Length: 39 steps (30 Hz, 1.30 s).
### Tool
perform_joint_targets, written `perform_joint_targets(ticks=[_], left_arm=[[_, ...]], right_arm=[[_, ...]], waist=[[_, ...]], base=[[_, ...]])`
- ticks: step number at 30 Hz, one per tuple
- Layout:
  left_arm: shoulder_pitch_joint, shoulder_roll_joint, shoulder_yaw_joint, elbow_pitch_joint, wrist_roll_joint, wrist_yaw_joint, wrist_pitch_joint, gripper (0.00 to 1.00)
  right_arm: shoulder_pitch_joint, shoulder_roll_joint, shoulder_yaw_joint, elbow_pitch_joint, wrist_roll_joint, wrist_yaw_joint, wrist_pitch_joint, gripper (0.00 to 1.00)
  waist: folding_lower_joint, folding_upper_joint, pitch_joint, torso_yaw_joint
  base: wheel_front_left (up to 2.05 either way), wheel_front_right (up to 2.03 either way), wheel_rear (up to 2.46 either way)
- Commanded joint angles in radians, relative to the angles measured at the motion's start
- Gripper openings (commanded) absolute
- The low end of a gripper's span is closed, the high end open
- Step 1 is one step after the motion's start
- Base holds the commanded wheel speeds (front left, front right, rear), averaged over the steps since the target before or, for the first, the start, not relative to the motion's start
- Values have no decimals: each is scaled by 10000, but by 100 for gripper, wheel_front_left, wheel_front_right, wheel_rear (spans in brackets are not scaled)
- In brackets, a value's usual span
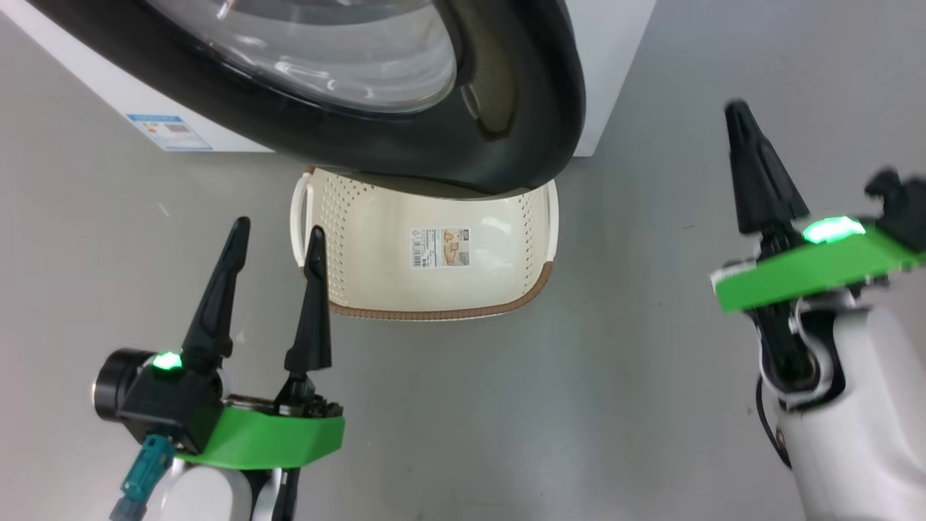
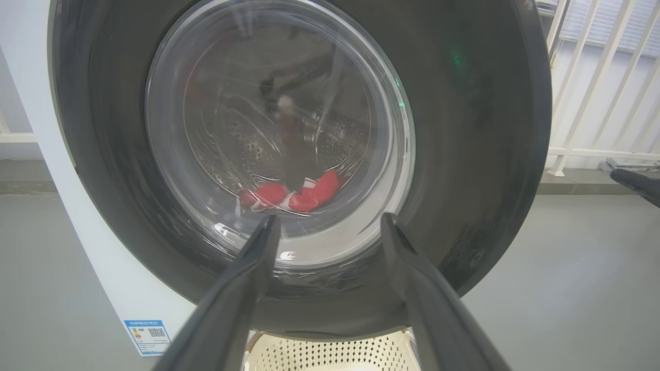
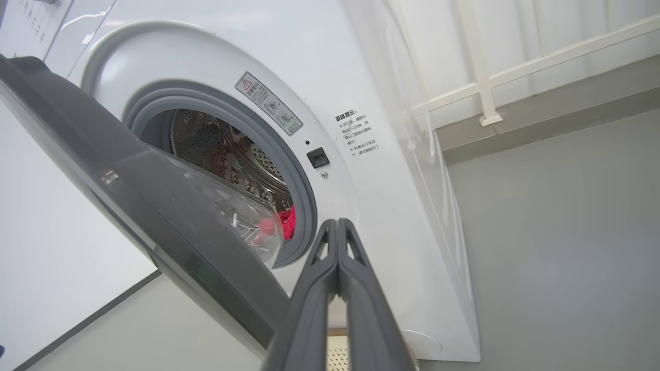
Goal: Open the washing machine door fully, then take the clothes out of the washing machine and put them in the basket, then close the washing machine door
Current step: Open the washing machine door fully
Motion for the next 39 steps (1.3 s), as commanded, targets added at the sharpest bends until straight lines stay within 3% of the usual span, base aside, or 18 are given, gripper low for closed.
perform_joint_targets(ticks=[1, 11, 26, 39], left_arm=[[-29, 116, 270, -273, 106, -36, -49, 100], [-105, 100, 252, -252, -6, 0, -49, 100], [-156, 83, 217, -132, -102, -101, -49, 100], [-92, 77, 253, -53, -63, -143, -49, 100]], right_arm=[[-522, 68, 304, -173, 547, 62, 448, 0], [-2538, 68, 296, 422, 3884, 62, 3208, 0], [-4401, 68, 624, 2878, 9337, 62, 5758, 0], [-4912, 5, 1320, 3975, 10314, 62, 6411, 0]], waist=[[0, 0, 63, 85], [0, 0, 273, 382], [0, 0, 476, 664], [0, 0, 374, 706]], base=[[0, 0, 0], [0, 0, 0], [0, 0, 0], [0, 0, 0]])
